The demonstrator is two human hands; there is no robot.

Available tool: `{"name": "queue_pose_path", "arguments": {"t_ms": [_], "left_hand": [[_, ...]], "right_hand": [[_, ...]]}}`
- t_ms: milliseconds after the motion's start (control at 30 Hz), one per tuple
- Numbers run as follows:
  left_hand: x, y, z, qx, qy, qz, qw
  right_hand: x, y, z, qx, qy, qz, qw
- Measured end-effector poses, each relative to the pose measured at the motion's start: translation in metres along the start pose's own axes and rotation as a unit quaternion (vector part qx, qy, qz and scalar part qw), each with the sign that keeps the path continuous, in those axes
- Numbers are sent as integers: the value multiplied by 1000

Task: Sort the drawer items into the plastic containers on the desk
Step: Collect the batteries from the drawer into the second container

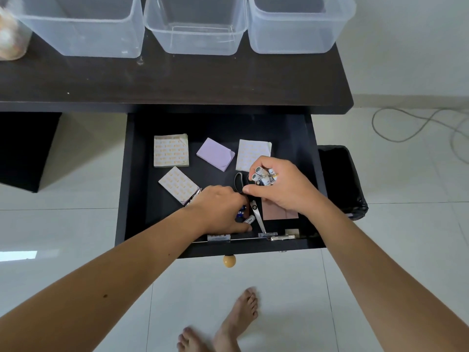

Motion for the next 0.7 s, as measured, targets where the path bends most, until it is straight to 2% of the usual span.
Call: {"name": "queue_pose_path", "arguments": {"t_ms": [167, 333, 467, 533, 600, 700], "left_hand": [[9, -4, -10, 39, -5, 9, 999], [22, -13, -24, 112, -8, -18, 994], [34, -16, -41, 185, -41, -21, 982], [40, -17, -49, 207, -57, -17, 976], [46, -17, -54, 224, -68, -5, 972], [51, -15, -58, 242, -84, 11, 967]], "right_hand": [[2, 0, -5, -25, 4, -24, 999], [3, 1, -7, -28, 11, -17, 999], [4, -1, -6, 19, -1, -30, 999], [6, -3, -7, 70, -17, -70, 995], [10, -3, -7, 133, -30, -145, 980], [17, 0, -2, 248, -53, -256, 933]]}}
Point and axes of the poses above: each hand's wrist, its own x-axis away from the middle knuckle, its own y-axis out of the palm, z = x × y, the point moved 2 cm from there along -x, towards the middle knuckle, and after that the axes turned 14 degrees about z, right-handed, at the moved point
